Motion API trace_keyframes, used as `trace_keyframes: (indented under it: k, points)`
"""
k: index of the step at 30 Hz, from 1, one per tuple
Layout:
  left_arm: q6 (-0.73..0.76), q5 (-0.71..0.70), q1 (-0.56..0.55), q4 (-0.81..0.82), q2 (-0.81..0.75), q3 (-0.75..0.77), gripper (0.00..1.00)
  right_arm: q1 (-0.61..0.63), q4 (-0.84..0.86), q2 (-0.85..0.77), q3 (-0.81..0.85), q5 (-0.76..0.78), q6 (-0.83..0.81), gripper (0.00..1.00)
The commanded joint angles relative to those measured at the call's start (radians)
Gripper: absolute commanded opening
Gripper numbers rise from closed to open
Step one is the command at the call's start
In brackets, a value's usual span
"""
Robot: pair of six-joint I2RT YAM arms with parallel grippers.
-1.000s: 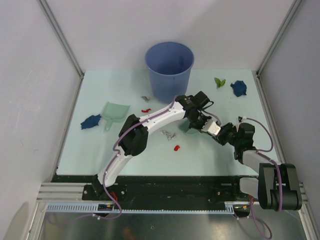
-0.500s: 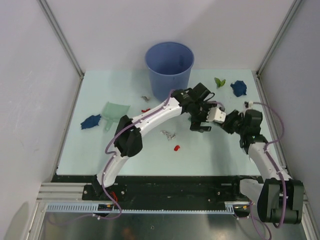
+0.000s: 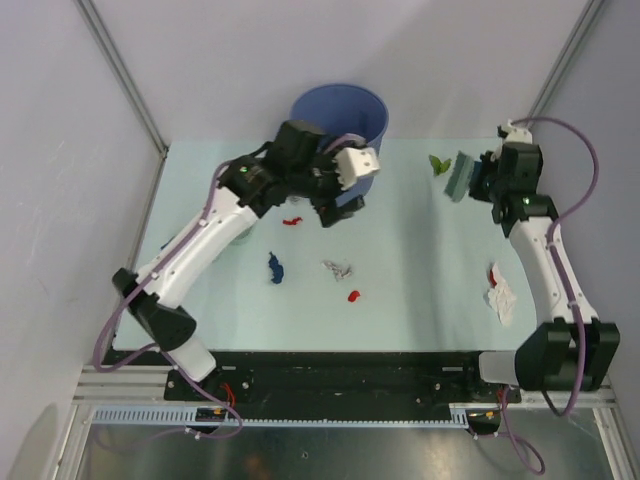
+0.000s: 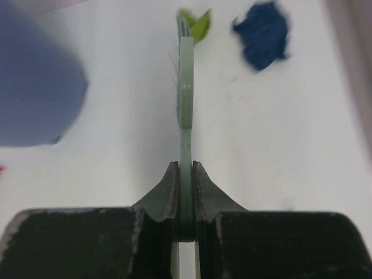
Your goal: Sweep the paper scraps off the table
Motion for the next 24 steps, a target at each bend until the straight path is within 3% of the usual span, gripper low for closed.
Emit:
trace_keyframes:
  k: [1, 5, 10, 13, 17, 20, 24]
  points:
    - [-0.110, -0.058, 0.155, -0.027, -0.080, -0.160, 1.00, 0.010, 0.041, 0.148, 0.166, 0.264, -0.361, 0.00]
    - [-0.137, 0.066, 0.368, -0.027, -0.138, -0.292, 1.00, 0.054, 0.234, 0.272, 0.186, 0.299, -0.647, 0.00]
    - [-0.131, 0.124, 0.623, -0.024, -0.145, -0.384, 1.00, 0.093, 0.371, 0.491, 0.310, 0.537, -0.940, 0.00]
    - [-0.118, 0.117, 0.694, -0.022, -0.142, -0.453, 1.00, 0.102, 0.310, 0.654, 0.449, 0.648, -1.064, 0.00]
    - [-0.089, 0.049, 0.699, -0.010, -0.140, -0.521, 1.00, 0.101, 0.216, 0.801, 0.566, 0.679, -1.120, 0.00]
    - [-0.090, -0.023, 0.702, 0.021, -0.143, -0.567, 1.00, 0.105, 0.147, 0.858, 0.597, 0.622, -1.124, 0.00]
    - [-0.090, -0.081, 0.703, 0.062, -0.152, -0.598, 1.00, 0.119, -0.009, 0.880, 0.609, 0.417, -1.056, 0.00]
